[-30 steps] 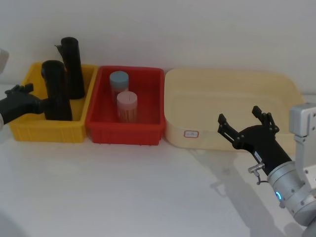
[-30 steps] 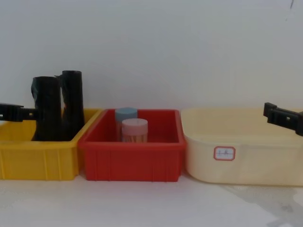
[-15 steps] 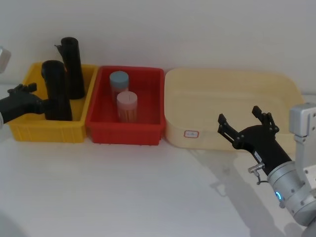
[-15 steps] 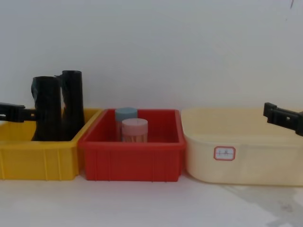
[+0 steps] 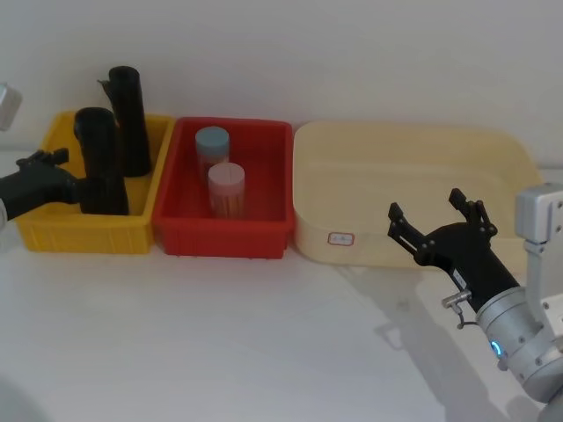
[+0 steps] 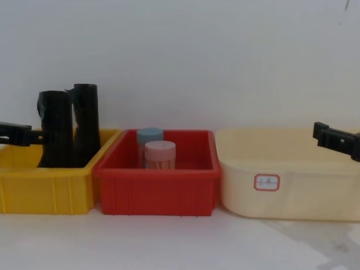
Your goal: Pick up the garbage bag with the one hand and transfer it to the other hand.
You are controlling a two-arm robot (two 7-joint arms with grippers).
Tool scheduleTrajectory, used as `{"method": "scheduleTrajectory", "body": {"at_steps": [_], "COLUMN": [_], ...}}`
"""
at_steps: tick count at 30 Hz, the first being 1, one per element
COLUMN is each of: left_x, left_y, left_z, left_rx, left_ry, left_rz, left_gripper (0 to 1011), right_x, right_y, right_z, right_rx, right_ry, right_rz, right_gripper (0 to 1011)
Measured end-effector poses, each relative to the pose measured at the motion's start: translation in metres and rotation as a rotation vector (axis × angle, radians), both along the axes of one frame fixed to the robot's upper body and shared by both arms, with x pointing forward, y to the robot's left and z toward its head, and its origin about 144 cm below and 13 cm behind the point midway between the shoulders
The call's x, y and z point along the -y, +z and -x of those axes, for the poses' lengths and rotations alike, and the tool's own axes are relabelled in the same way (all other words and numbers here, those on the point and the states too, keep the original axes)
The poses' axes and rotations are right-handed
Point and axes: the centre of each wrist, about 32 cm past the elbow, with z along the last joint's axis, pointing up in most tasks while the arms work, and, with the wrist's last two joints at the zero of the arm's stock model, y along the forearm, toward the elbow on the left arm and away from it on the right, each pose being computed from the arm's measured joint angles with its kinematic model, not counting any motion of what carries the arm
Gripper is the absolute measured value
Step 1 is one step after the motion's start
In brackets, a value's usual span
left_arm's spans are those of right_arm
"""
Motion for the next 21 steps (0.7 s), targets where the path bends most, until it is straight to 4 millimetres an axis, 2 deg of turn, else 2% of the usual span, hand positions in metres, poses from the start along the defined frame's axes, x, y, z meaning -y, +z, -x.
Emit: {"method": "scheduleTrajectory", "body": {"at_steps": [21], "left_x": [0.017], "left_y": [-0.009], "left_z": [-0.011], "left_rx": [-0.017], "left_ry": [0.079], "left_rz": [0.011], "left_gripper": [1001], "right_x": [0.0], "right_y": [0.0], "right_z": [0.0], "right_rx": [0.0], "right_ry": [0.0], "right_rz": [0.0], "right_gripper": [1001]}}
